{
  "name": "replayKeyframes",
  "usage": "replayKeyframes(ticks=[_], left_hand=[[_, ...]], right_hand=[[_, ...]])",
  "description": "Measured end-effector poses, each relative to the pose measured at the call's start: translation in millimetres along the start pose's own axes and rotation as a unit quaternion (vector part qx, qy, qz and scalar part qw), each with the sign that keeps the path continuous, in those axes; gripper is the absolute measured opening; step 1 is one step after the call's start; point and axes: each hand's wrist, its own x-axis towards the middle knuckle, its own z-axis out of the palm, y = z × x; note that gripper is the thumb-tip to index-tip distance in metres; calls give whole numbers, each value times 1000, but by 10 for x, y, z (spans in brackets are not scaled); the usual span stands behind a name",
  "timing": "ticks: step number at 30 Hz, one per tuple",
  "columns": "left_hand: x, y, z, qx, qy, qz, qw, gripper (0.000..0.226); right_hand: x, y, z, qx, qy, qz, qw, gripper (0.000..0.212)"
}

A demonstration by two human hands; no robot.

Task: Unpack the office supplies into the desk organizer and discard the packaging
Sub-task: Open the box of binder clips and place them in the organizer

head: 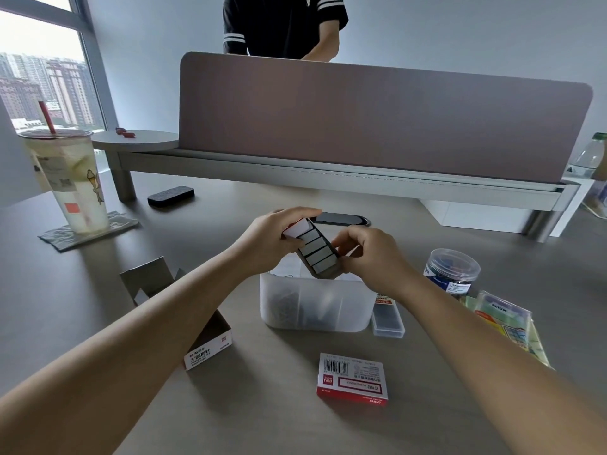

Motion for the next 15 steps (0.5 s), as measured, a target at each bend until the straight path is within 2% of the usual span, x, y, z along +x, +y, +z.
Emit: replayKeyframes(ticks=[9, 15], left_hand=[[2, 21, -3, 44, 22, 32, 998, 52], [-4, 14, 0, 27, 9, 12, 1000, 56]], right_hand=[[23, 26, 4, -14, -9, -1, 1000, 21], [18, 30, -1, -5, -20, -6, 1000, 21]])
